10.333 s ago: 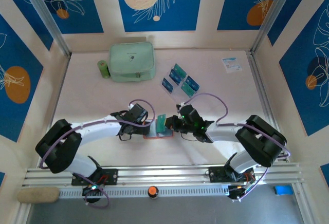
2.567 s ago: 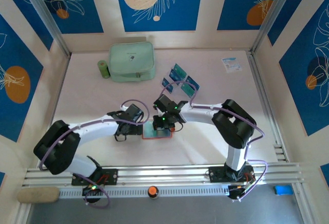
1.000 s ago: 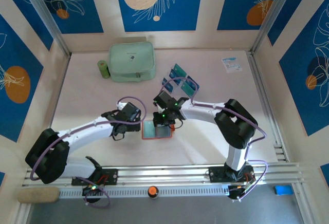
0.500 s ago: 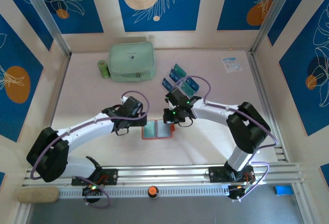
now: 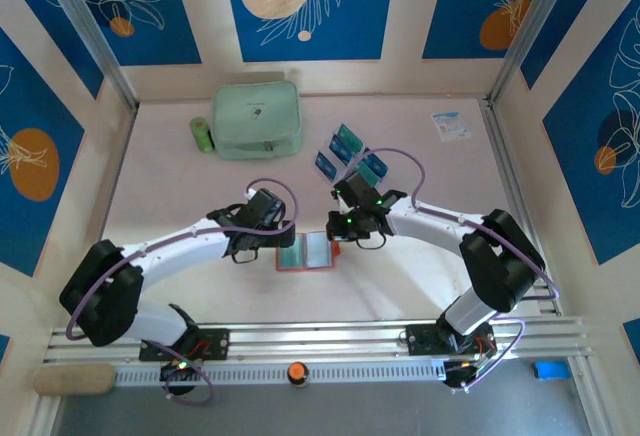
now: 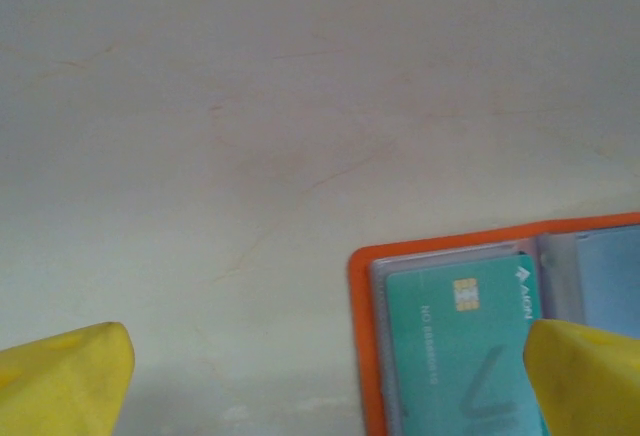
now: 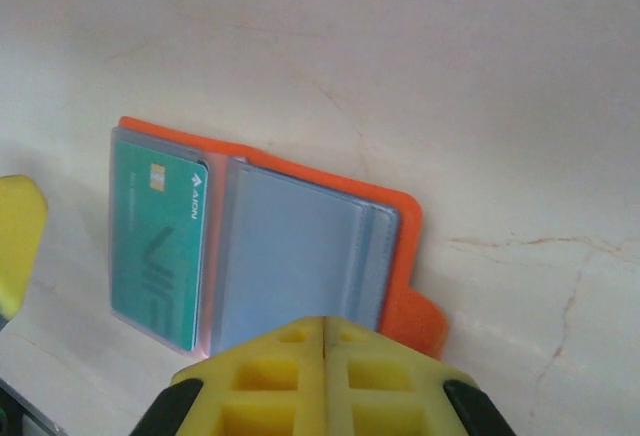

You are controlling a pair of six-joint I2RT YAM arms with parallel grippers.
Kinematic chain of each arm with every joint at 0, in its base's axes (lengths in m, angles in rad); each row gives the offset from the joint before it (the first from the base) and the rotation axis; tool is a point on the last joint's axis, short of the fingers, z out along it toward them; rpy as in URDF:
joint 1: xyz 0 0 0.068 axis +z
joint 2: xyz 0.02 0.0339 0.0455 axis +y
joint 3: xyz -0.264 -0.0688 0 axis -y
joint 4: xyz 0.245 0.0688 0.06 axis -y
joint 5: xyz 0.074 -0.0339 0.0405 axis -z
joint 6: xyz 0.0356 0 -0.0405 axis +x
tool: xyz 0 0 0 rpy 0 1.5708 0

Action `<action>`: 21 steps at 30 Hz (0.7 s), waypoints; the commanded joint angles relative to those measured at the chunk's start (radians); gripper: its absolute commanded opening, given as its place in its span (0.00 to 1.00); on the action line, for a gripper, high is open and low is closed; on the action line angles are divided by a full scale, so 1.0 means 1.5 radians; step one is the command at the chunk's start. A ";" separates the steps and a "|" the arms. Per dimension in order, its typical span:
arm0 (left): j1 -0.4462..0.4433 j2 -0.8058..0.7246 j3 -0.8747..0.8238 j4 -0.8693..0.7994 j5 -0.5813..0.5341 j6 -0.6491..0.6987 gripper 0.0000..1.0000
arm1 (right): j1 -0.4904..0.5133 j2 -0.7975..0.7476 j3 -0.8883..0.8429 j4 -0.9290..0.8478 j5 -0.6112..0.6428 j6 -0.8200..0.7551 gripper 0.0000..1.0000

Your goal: Put the credit cards into the card holder

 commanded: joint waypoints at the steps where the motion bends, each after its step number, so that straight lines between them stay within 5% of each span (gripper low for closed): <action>1: -0.021 0.014 0.018 0.017 0.014 -0.017 1.00 | -0.003 -0.020 -0.007 -0.017 -0.009 -0.017 0.00; 21: -0.075 0.054 0.011 0.051 0.016 -0.034 1.00 | -0.006 0.094 0.072 -0.003 -0.054 -0.030 0.00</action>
